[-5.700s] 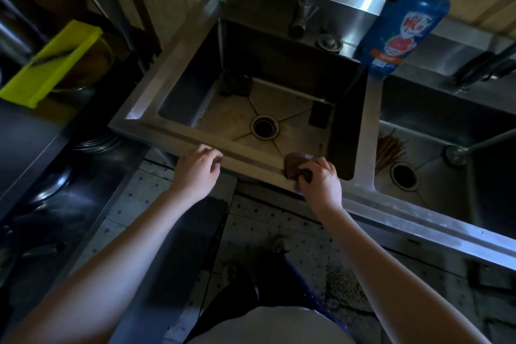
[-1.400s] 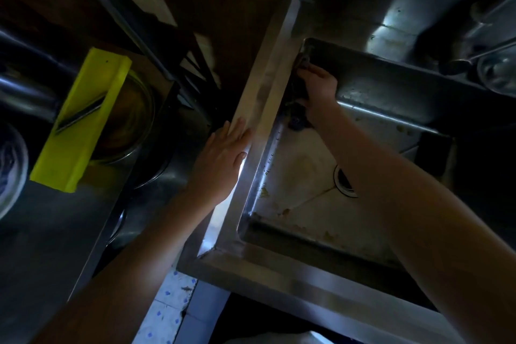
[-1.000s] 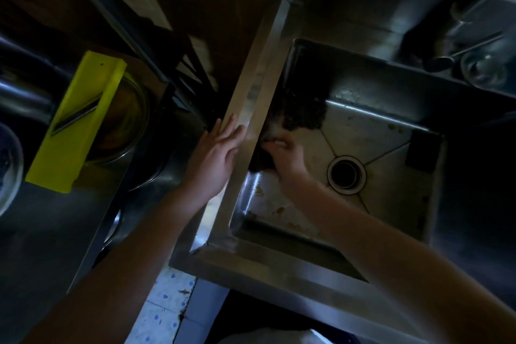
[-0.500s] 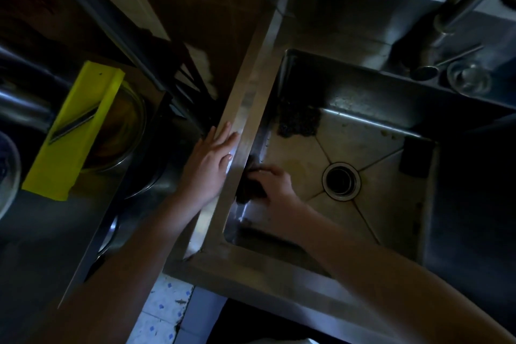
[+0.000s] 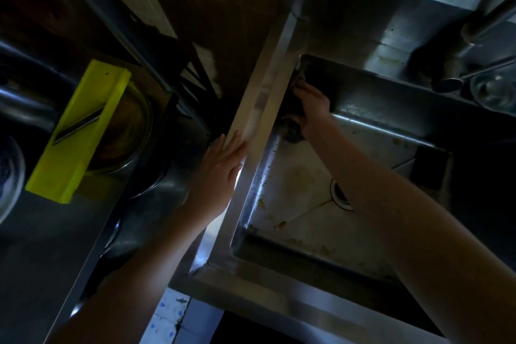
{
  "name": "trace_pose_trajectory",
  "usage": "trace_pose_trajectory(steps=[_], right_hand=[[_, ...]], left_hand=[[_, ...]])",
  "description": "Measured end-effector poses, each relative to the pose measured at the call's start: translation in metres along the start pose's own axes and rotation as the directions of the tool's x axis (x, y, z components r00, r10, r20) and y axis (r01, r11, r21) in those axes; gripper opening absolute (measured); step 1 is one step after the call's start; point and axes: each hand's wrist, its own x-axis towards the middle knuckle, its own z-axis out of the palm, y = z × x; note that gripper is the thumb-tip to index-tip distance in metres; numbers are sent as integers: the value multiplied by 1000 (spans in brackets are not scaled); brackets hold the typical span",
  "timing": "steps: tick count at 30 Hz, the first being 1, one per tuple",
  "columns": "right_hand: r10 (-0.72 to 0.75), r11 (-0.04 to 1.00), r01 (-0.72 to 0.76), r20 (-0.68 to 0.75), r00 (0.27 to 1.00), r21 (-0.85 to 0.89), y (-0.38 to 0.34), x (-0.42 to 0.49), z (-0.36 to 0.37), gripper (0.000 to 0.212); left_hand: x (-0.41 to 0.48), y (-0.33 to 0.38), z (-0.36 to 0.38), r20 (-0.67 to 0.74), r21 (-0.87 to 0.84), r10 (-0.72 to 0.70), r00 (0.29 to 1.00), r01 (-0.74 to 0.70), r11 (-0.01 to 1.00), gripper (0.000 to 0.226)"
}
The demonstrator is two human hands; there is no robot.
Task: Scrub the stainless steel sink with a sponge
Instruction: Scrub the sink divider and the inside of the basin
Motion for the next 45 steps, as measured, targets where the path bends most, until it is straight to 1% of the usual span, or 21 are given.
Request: trace_pose_trajectory(steps=[2,4,7,10,12,14,17,20,23,24,26,27,30,32,34,36,37,39,41,43,45], right_hand=[[10,1000,-10,23,1000,-9,22,-15,-7,22],[47,997,-44,44,998,-69,53,-34,-18,20],[196,969,-184,57,979,-166,104,-66,-34,20],[372,890,-346,32,928,-296,146,-100,-47,27],[476,810,-414,54,878,-414,164,-117,-52,24],[516,769,-457,11,857,-448,168,-124,-52,20],[475,800,-437,-11,880,-411,157,-110,-47,24],[377,863,-365,-34,925,-348,132,-85,-38,15],[242,927,-252,-70,968,-278,107,-48,-30,16],[189,942,-193,-41,981,-273,98,-34,-27,18],[165,965,-149,56,985,-214,81,-10,-18,29],[147,973,-135,52,988,-186,74,2,-15,34],[70,980,-85,-86,994,-182,66,25,-7,37],[35,983,-51,-93,995,-176,74,29,-7,35],[43,987,-57,-94,995,-148,89,23,-11,33],[82,979,-98,-99,992,-178,110,11,-19,33],[115,970,-133,-101,988,-202,123,2,-23,32],[234,941,-249,-93,968,-229,148,-21,-33,32],[318,894,-318,-54,947,-316,169,-48,-44,32],[383,826,-330,24,924,-456,186,-75,-53,33],[421,766,-358,-3,907,-534,193,-96,-55,32]], left_hand=[[0,3,-2,-13,-23,-4,1000,3,1000,44],[-2,5,-4,-19,-38,10,1000,-10,999,44],[-2,9,-7,-20,-44,2,1000,-3,999,45],[-1,11,-6,-10,-60,-11,1000,10,998,45],[-1,12,-6,-6,-60,-13,1000,13,998,45],[0,13,-7,-4,-65,-17,1000,17,998,45],[-1,12,-9,6,-71,-17,1000,17,997,46],[-1,10,-9,11,-61,1,1000,0,998,46],[-1,7,-7,-15,-27,20,1000,-20,999,44],[-1,6,-7,-19,-21,23,1000,-23,1000,43],[0,4,-6,-20,-21,14,1000,-15,1000,42],[0,3,-5,-23,-17,15,1000,-15,1000,41],[1,2,-3,-32,1,33,999,-33,999,39],[1,1,-2,-33,-16,36,999,-36,999,40],[1,0,-3,-25,-42,25,999,-26,999,42],[0,2,-4,-20,-58,21,1000,-22,998,44],[0,4,-5,-25,-63,24,999,-25,998,43],[0,7,-6,-27,-73,23,999,-25,997,42],[1,9,-8,-13,-84,14,1000,-15,996,43],[1,9,-8,-2,-80,8,1000,-8,997,44],[1,10,-8,-7,-57,16,1000,-17,998,45]])
